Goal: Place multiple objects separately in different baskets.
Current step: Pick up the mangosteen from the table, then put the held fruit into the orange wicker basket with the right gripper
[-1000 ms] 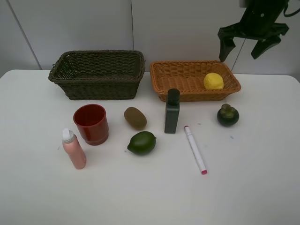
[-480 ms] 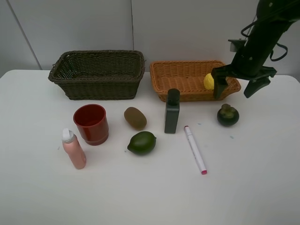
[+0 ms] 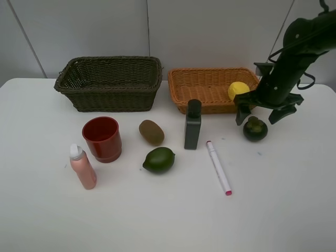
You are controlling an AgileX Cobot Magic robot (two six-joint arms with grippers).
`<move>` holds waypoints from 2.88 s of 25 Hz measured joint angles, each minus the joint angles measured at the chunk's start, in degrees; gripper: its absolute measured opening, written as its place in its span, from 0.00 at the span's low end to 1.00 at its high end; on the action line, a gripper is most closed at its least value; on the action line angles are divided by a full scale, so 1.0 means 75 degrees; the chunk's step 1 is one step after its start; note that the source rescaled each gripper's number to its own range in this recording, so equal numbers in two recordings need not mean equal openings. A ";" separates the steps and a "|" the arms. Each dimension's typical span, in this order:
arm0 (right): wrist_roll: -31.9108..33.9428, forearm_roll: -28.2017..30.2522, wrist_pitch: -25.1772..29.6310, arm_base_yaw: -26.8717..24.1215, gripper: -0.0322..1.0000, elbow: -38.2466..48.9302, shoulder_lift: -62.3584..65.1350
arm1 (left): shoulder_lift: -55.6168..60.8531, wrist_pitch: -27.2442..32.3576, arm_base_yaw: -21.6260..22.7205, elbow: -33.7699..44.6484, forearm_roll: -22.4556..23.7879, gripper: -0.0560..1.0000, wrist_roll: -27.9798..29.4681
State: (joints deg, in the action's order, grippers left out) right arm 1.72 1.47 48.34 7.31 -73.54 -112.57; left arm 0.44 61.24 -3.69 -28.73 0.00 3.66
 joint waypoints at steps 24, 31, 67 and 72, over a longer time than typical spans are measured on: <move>0.0000 0.0001 -0.0323 -0.0081 0.92 0.0049 -0.0863 | 0.0000 0.0000 0.0000 0.0000 0.0000 1.00 0.0000; 0.0004 0.0000 -0.0315 -0.0081 0.63 0.0049 -0.0863 | 0.0000 0.0000 0.0000 0.0000 0.0000 1.00 0.0000; -0.0029 0.0031 0.0799 -0.0081 0.63 -0.2624 0.0880 | 0.0000 0.0000 0.0000 0.0000 0.0000 1.00 0.0000; -0.0341 0.0023 0.0886 0.0080 0.63 -0.3680 -0.0166 | 0.0000 0.0000 0.0000 0.0000 0.0000 1.00 0.0000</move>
State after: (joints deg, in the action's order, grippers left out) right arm -0.83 1.64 54.99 7.91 -101.14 -113.81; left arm 0.44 61.24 -3.69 -28.73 0.00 3.66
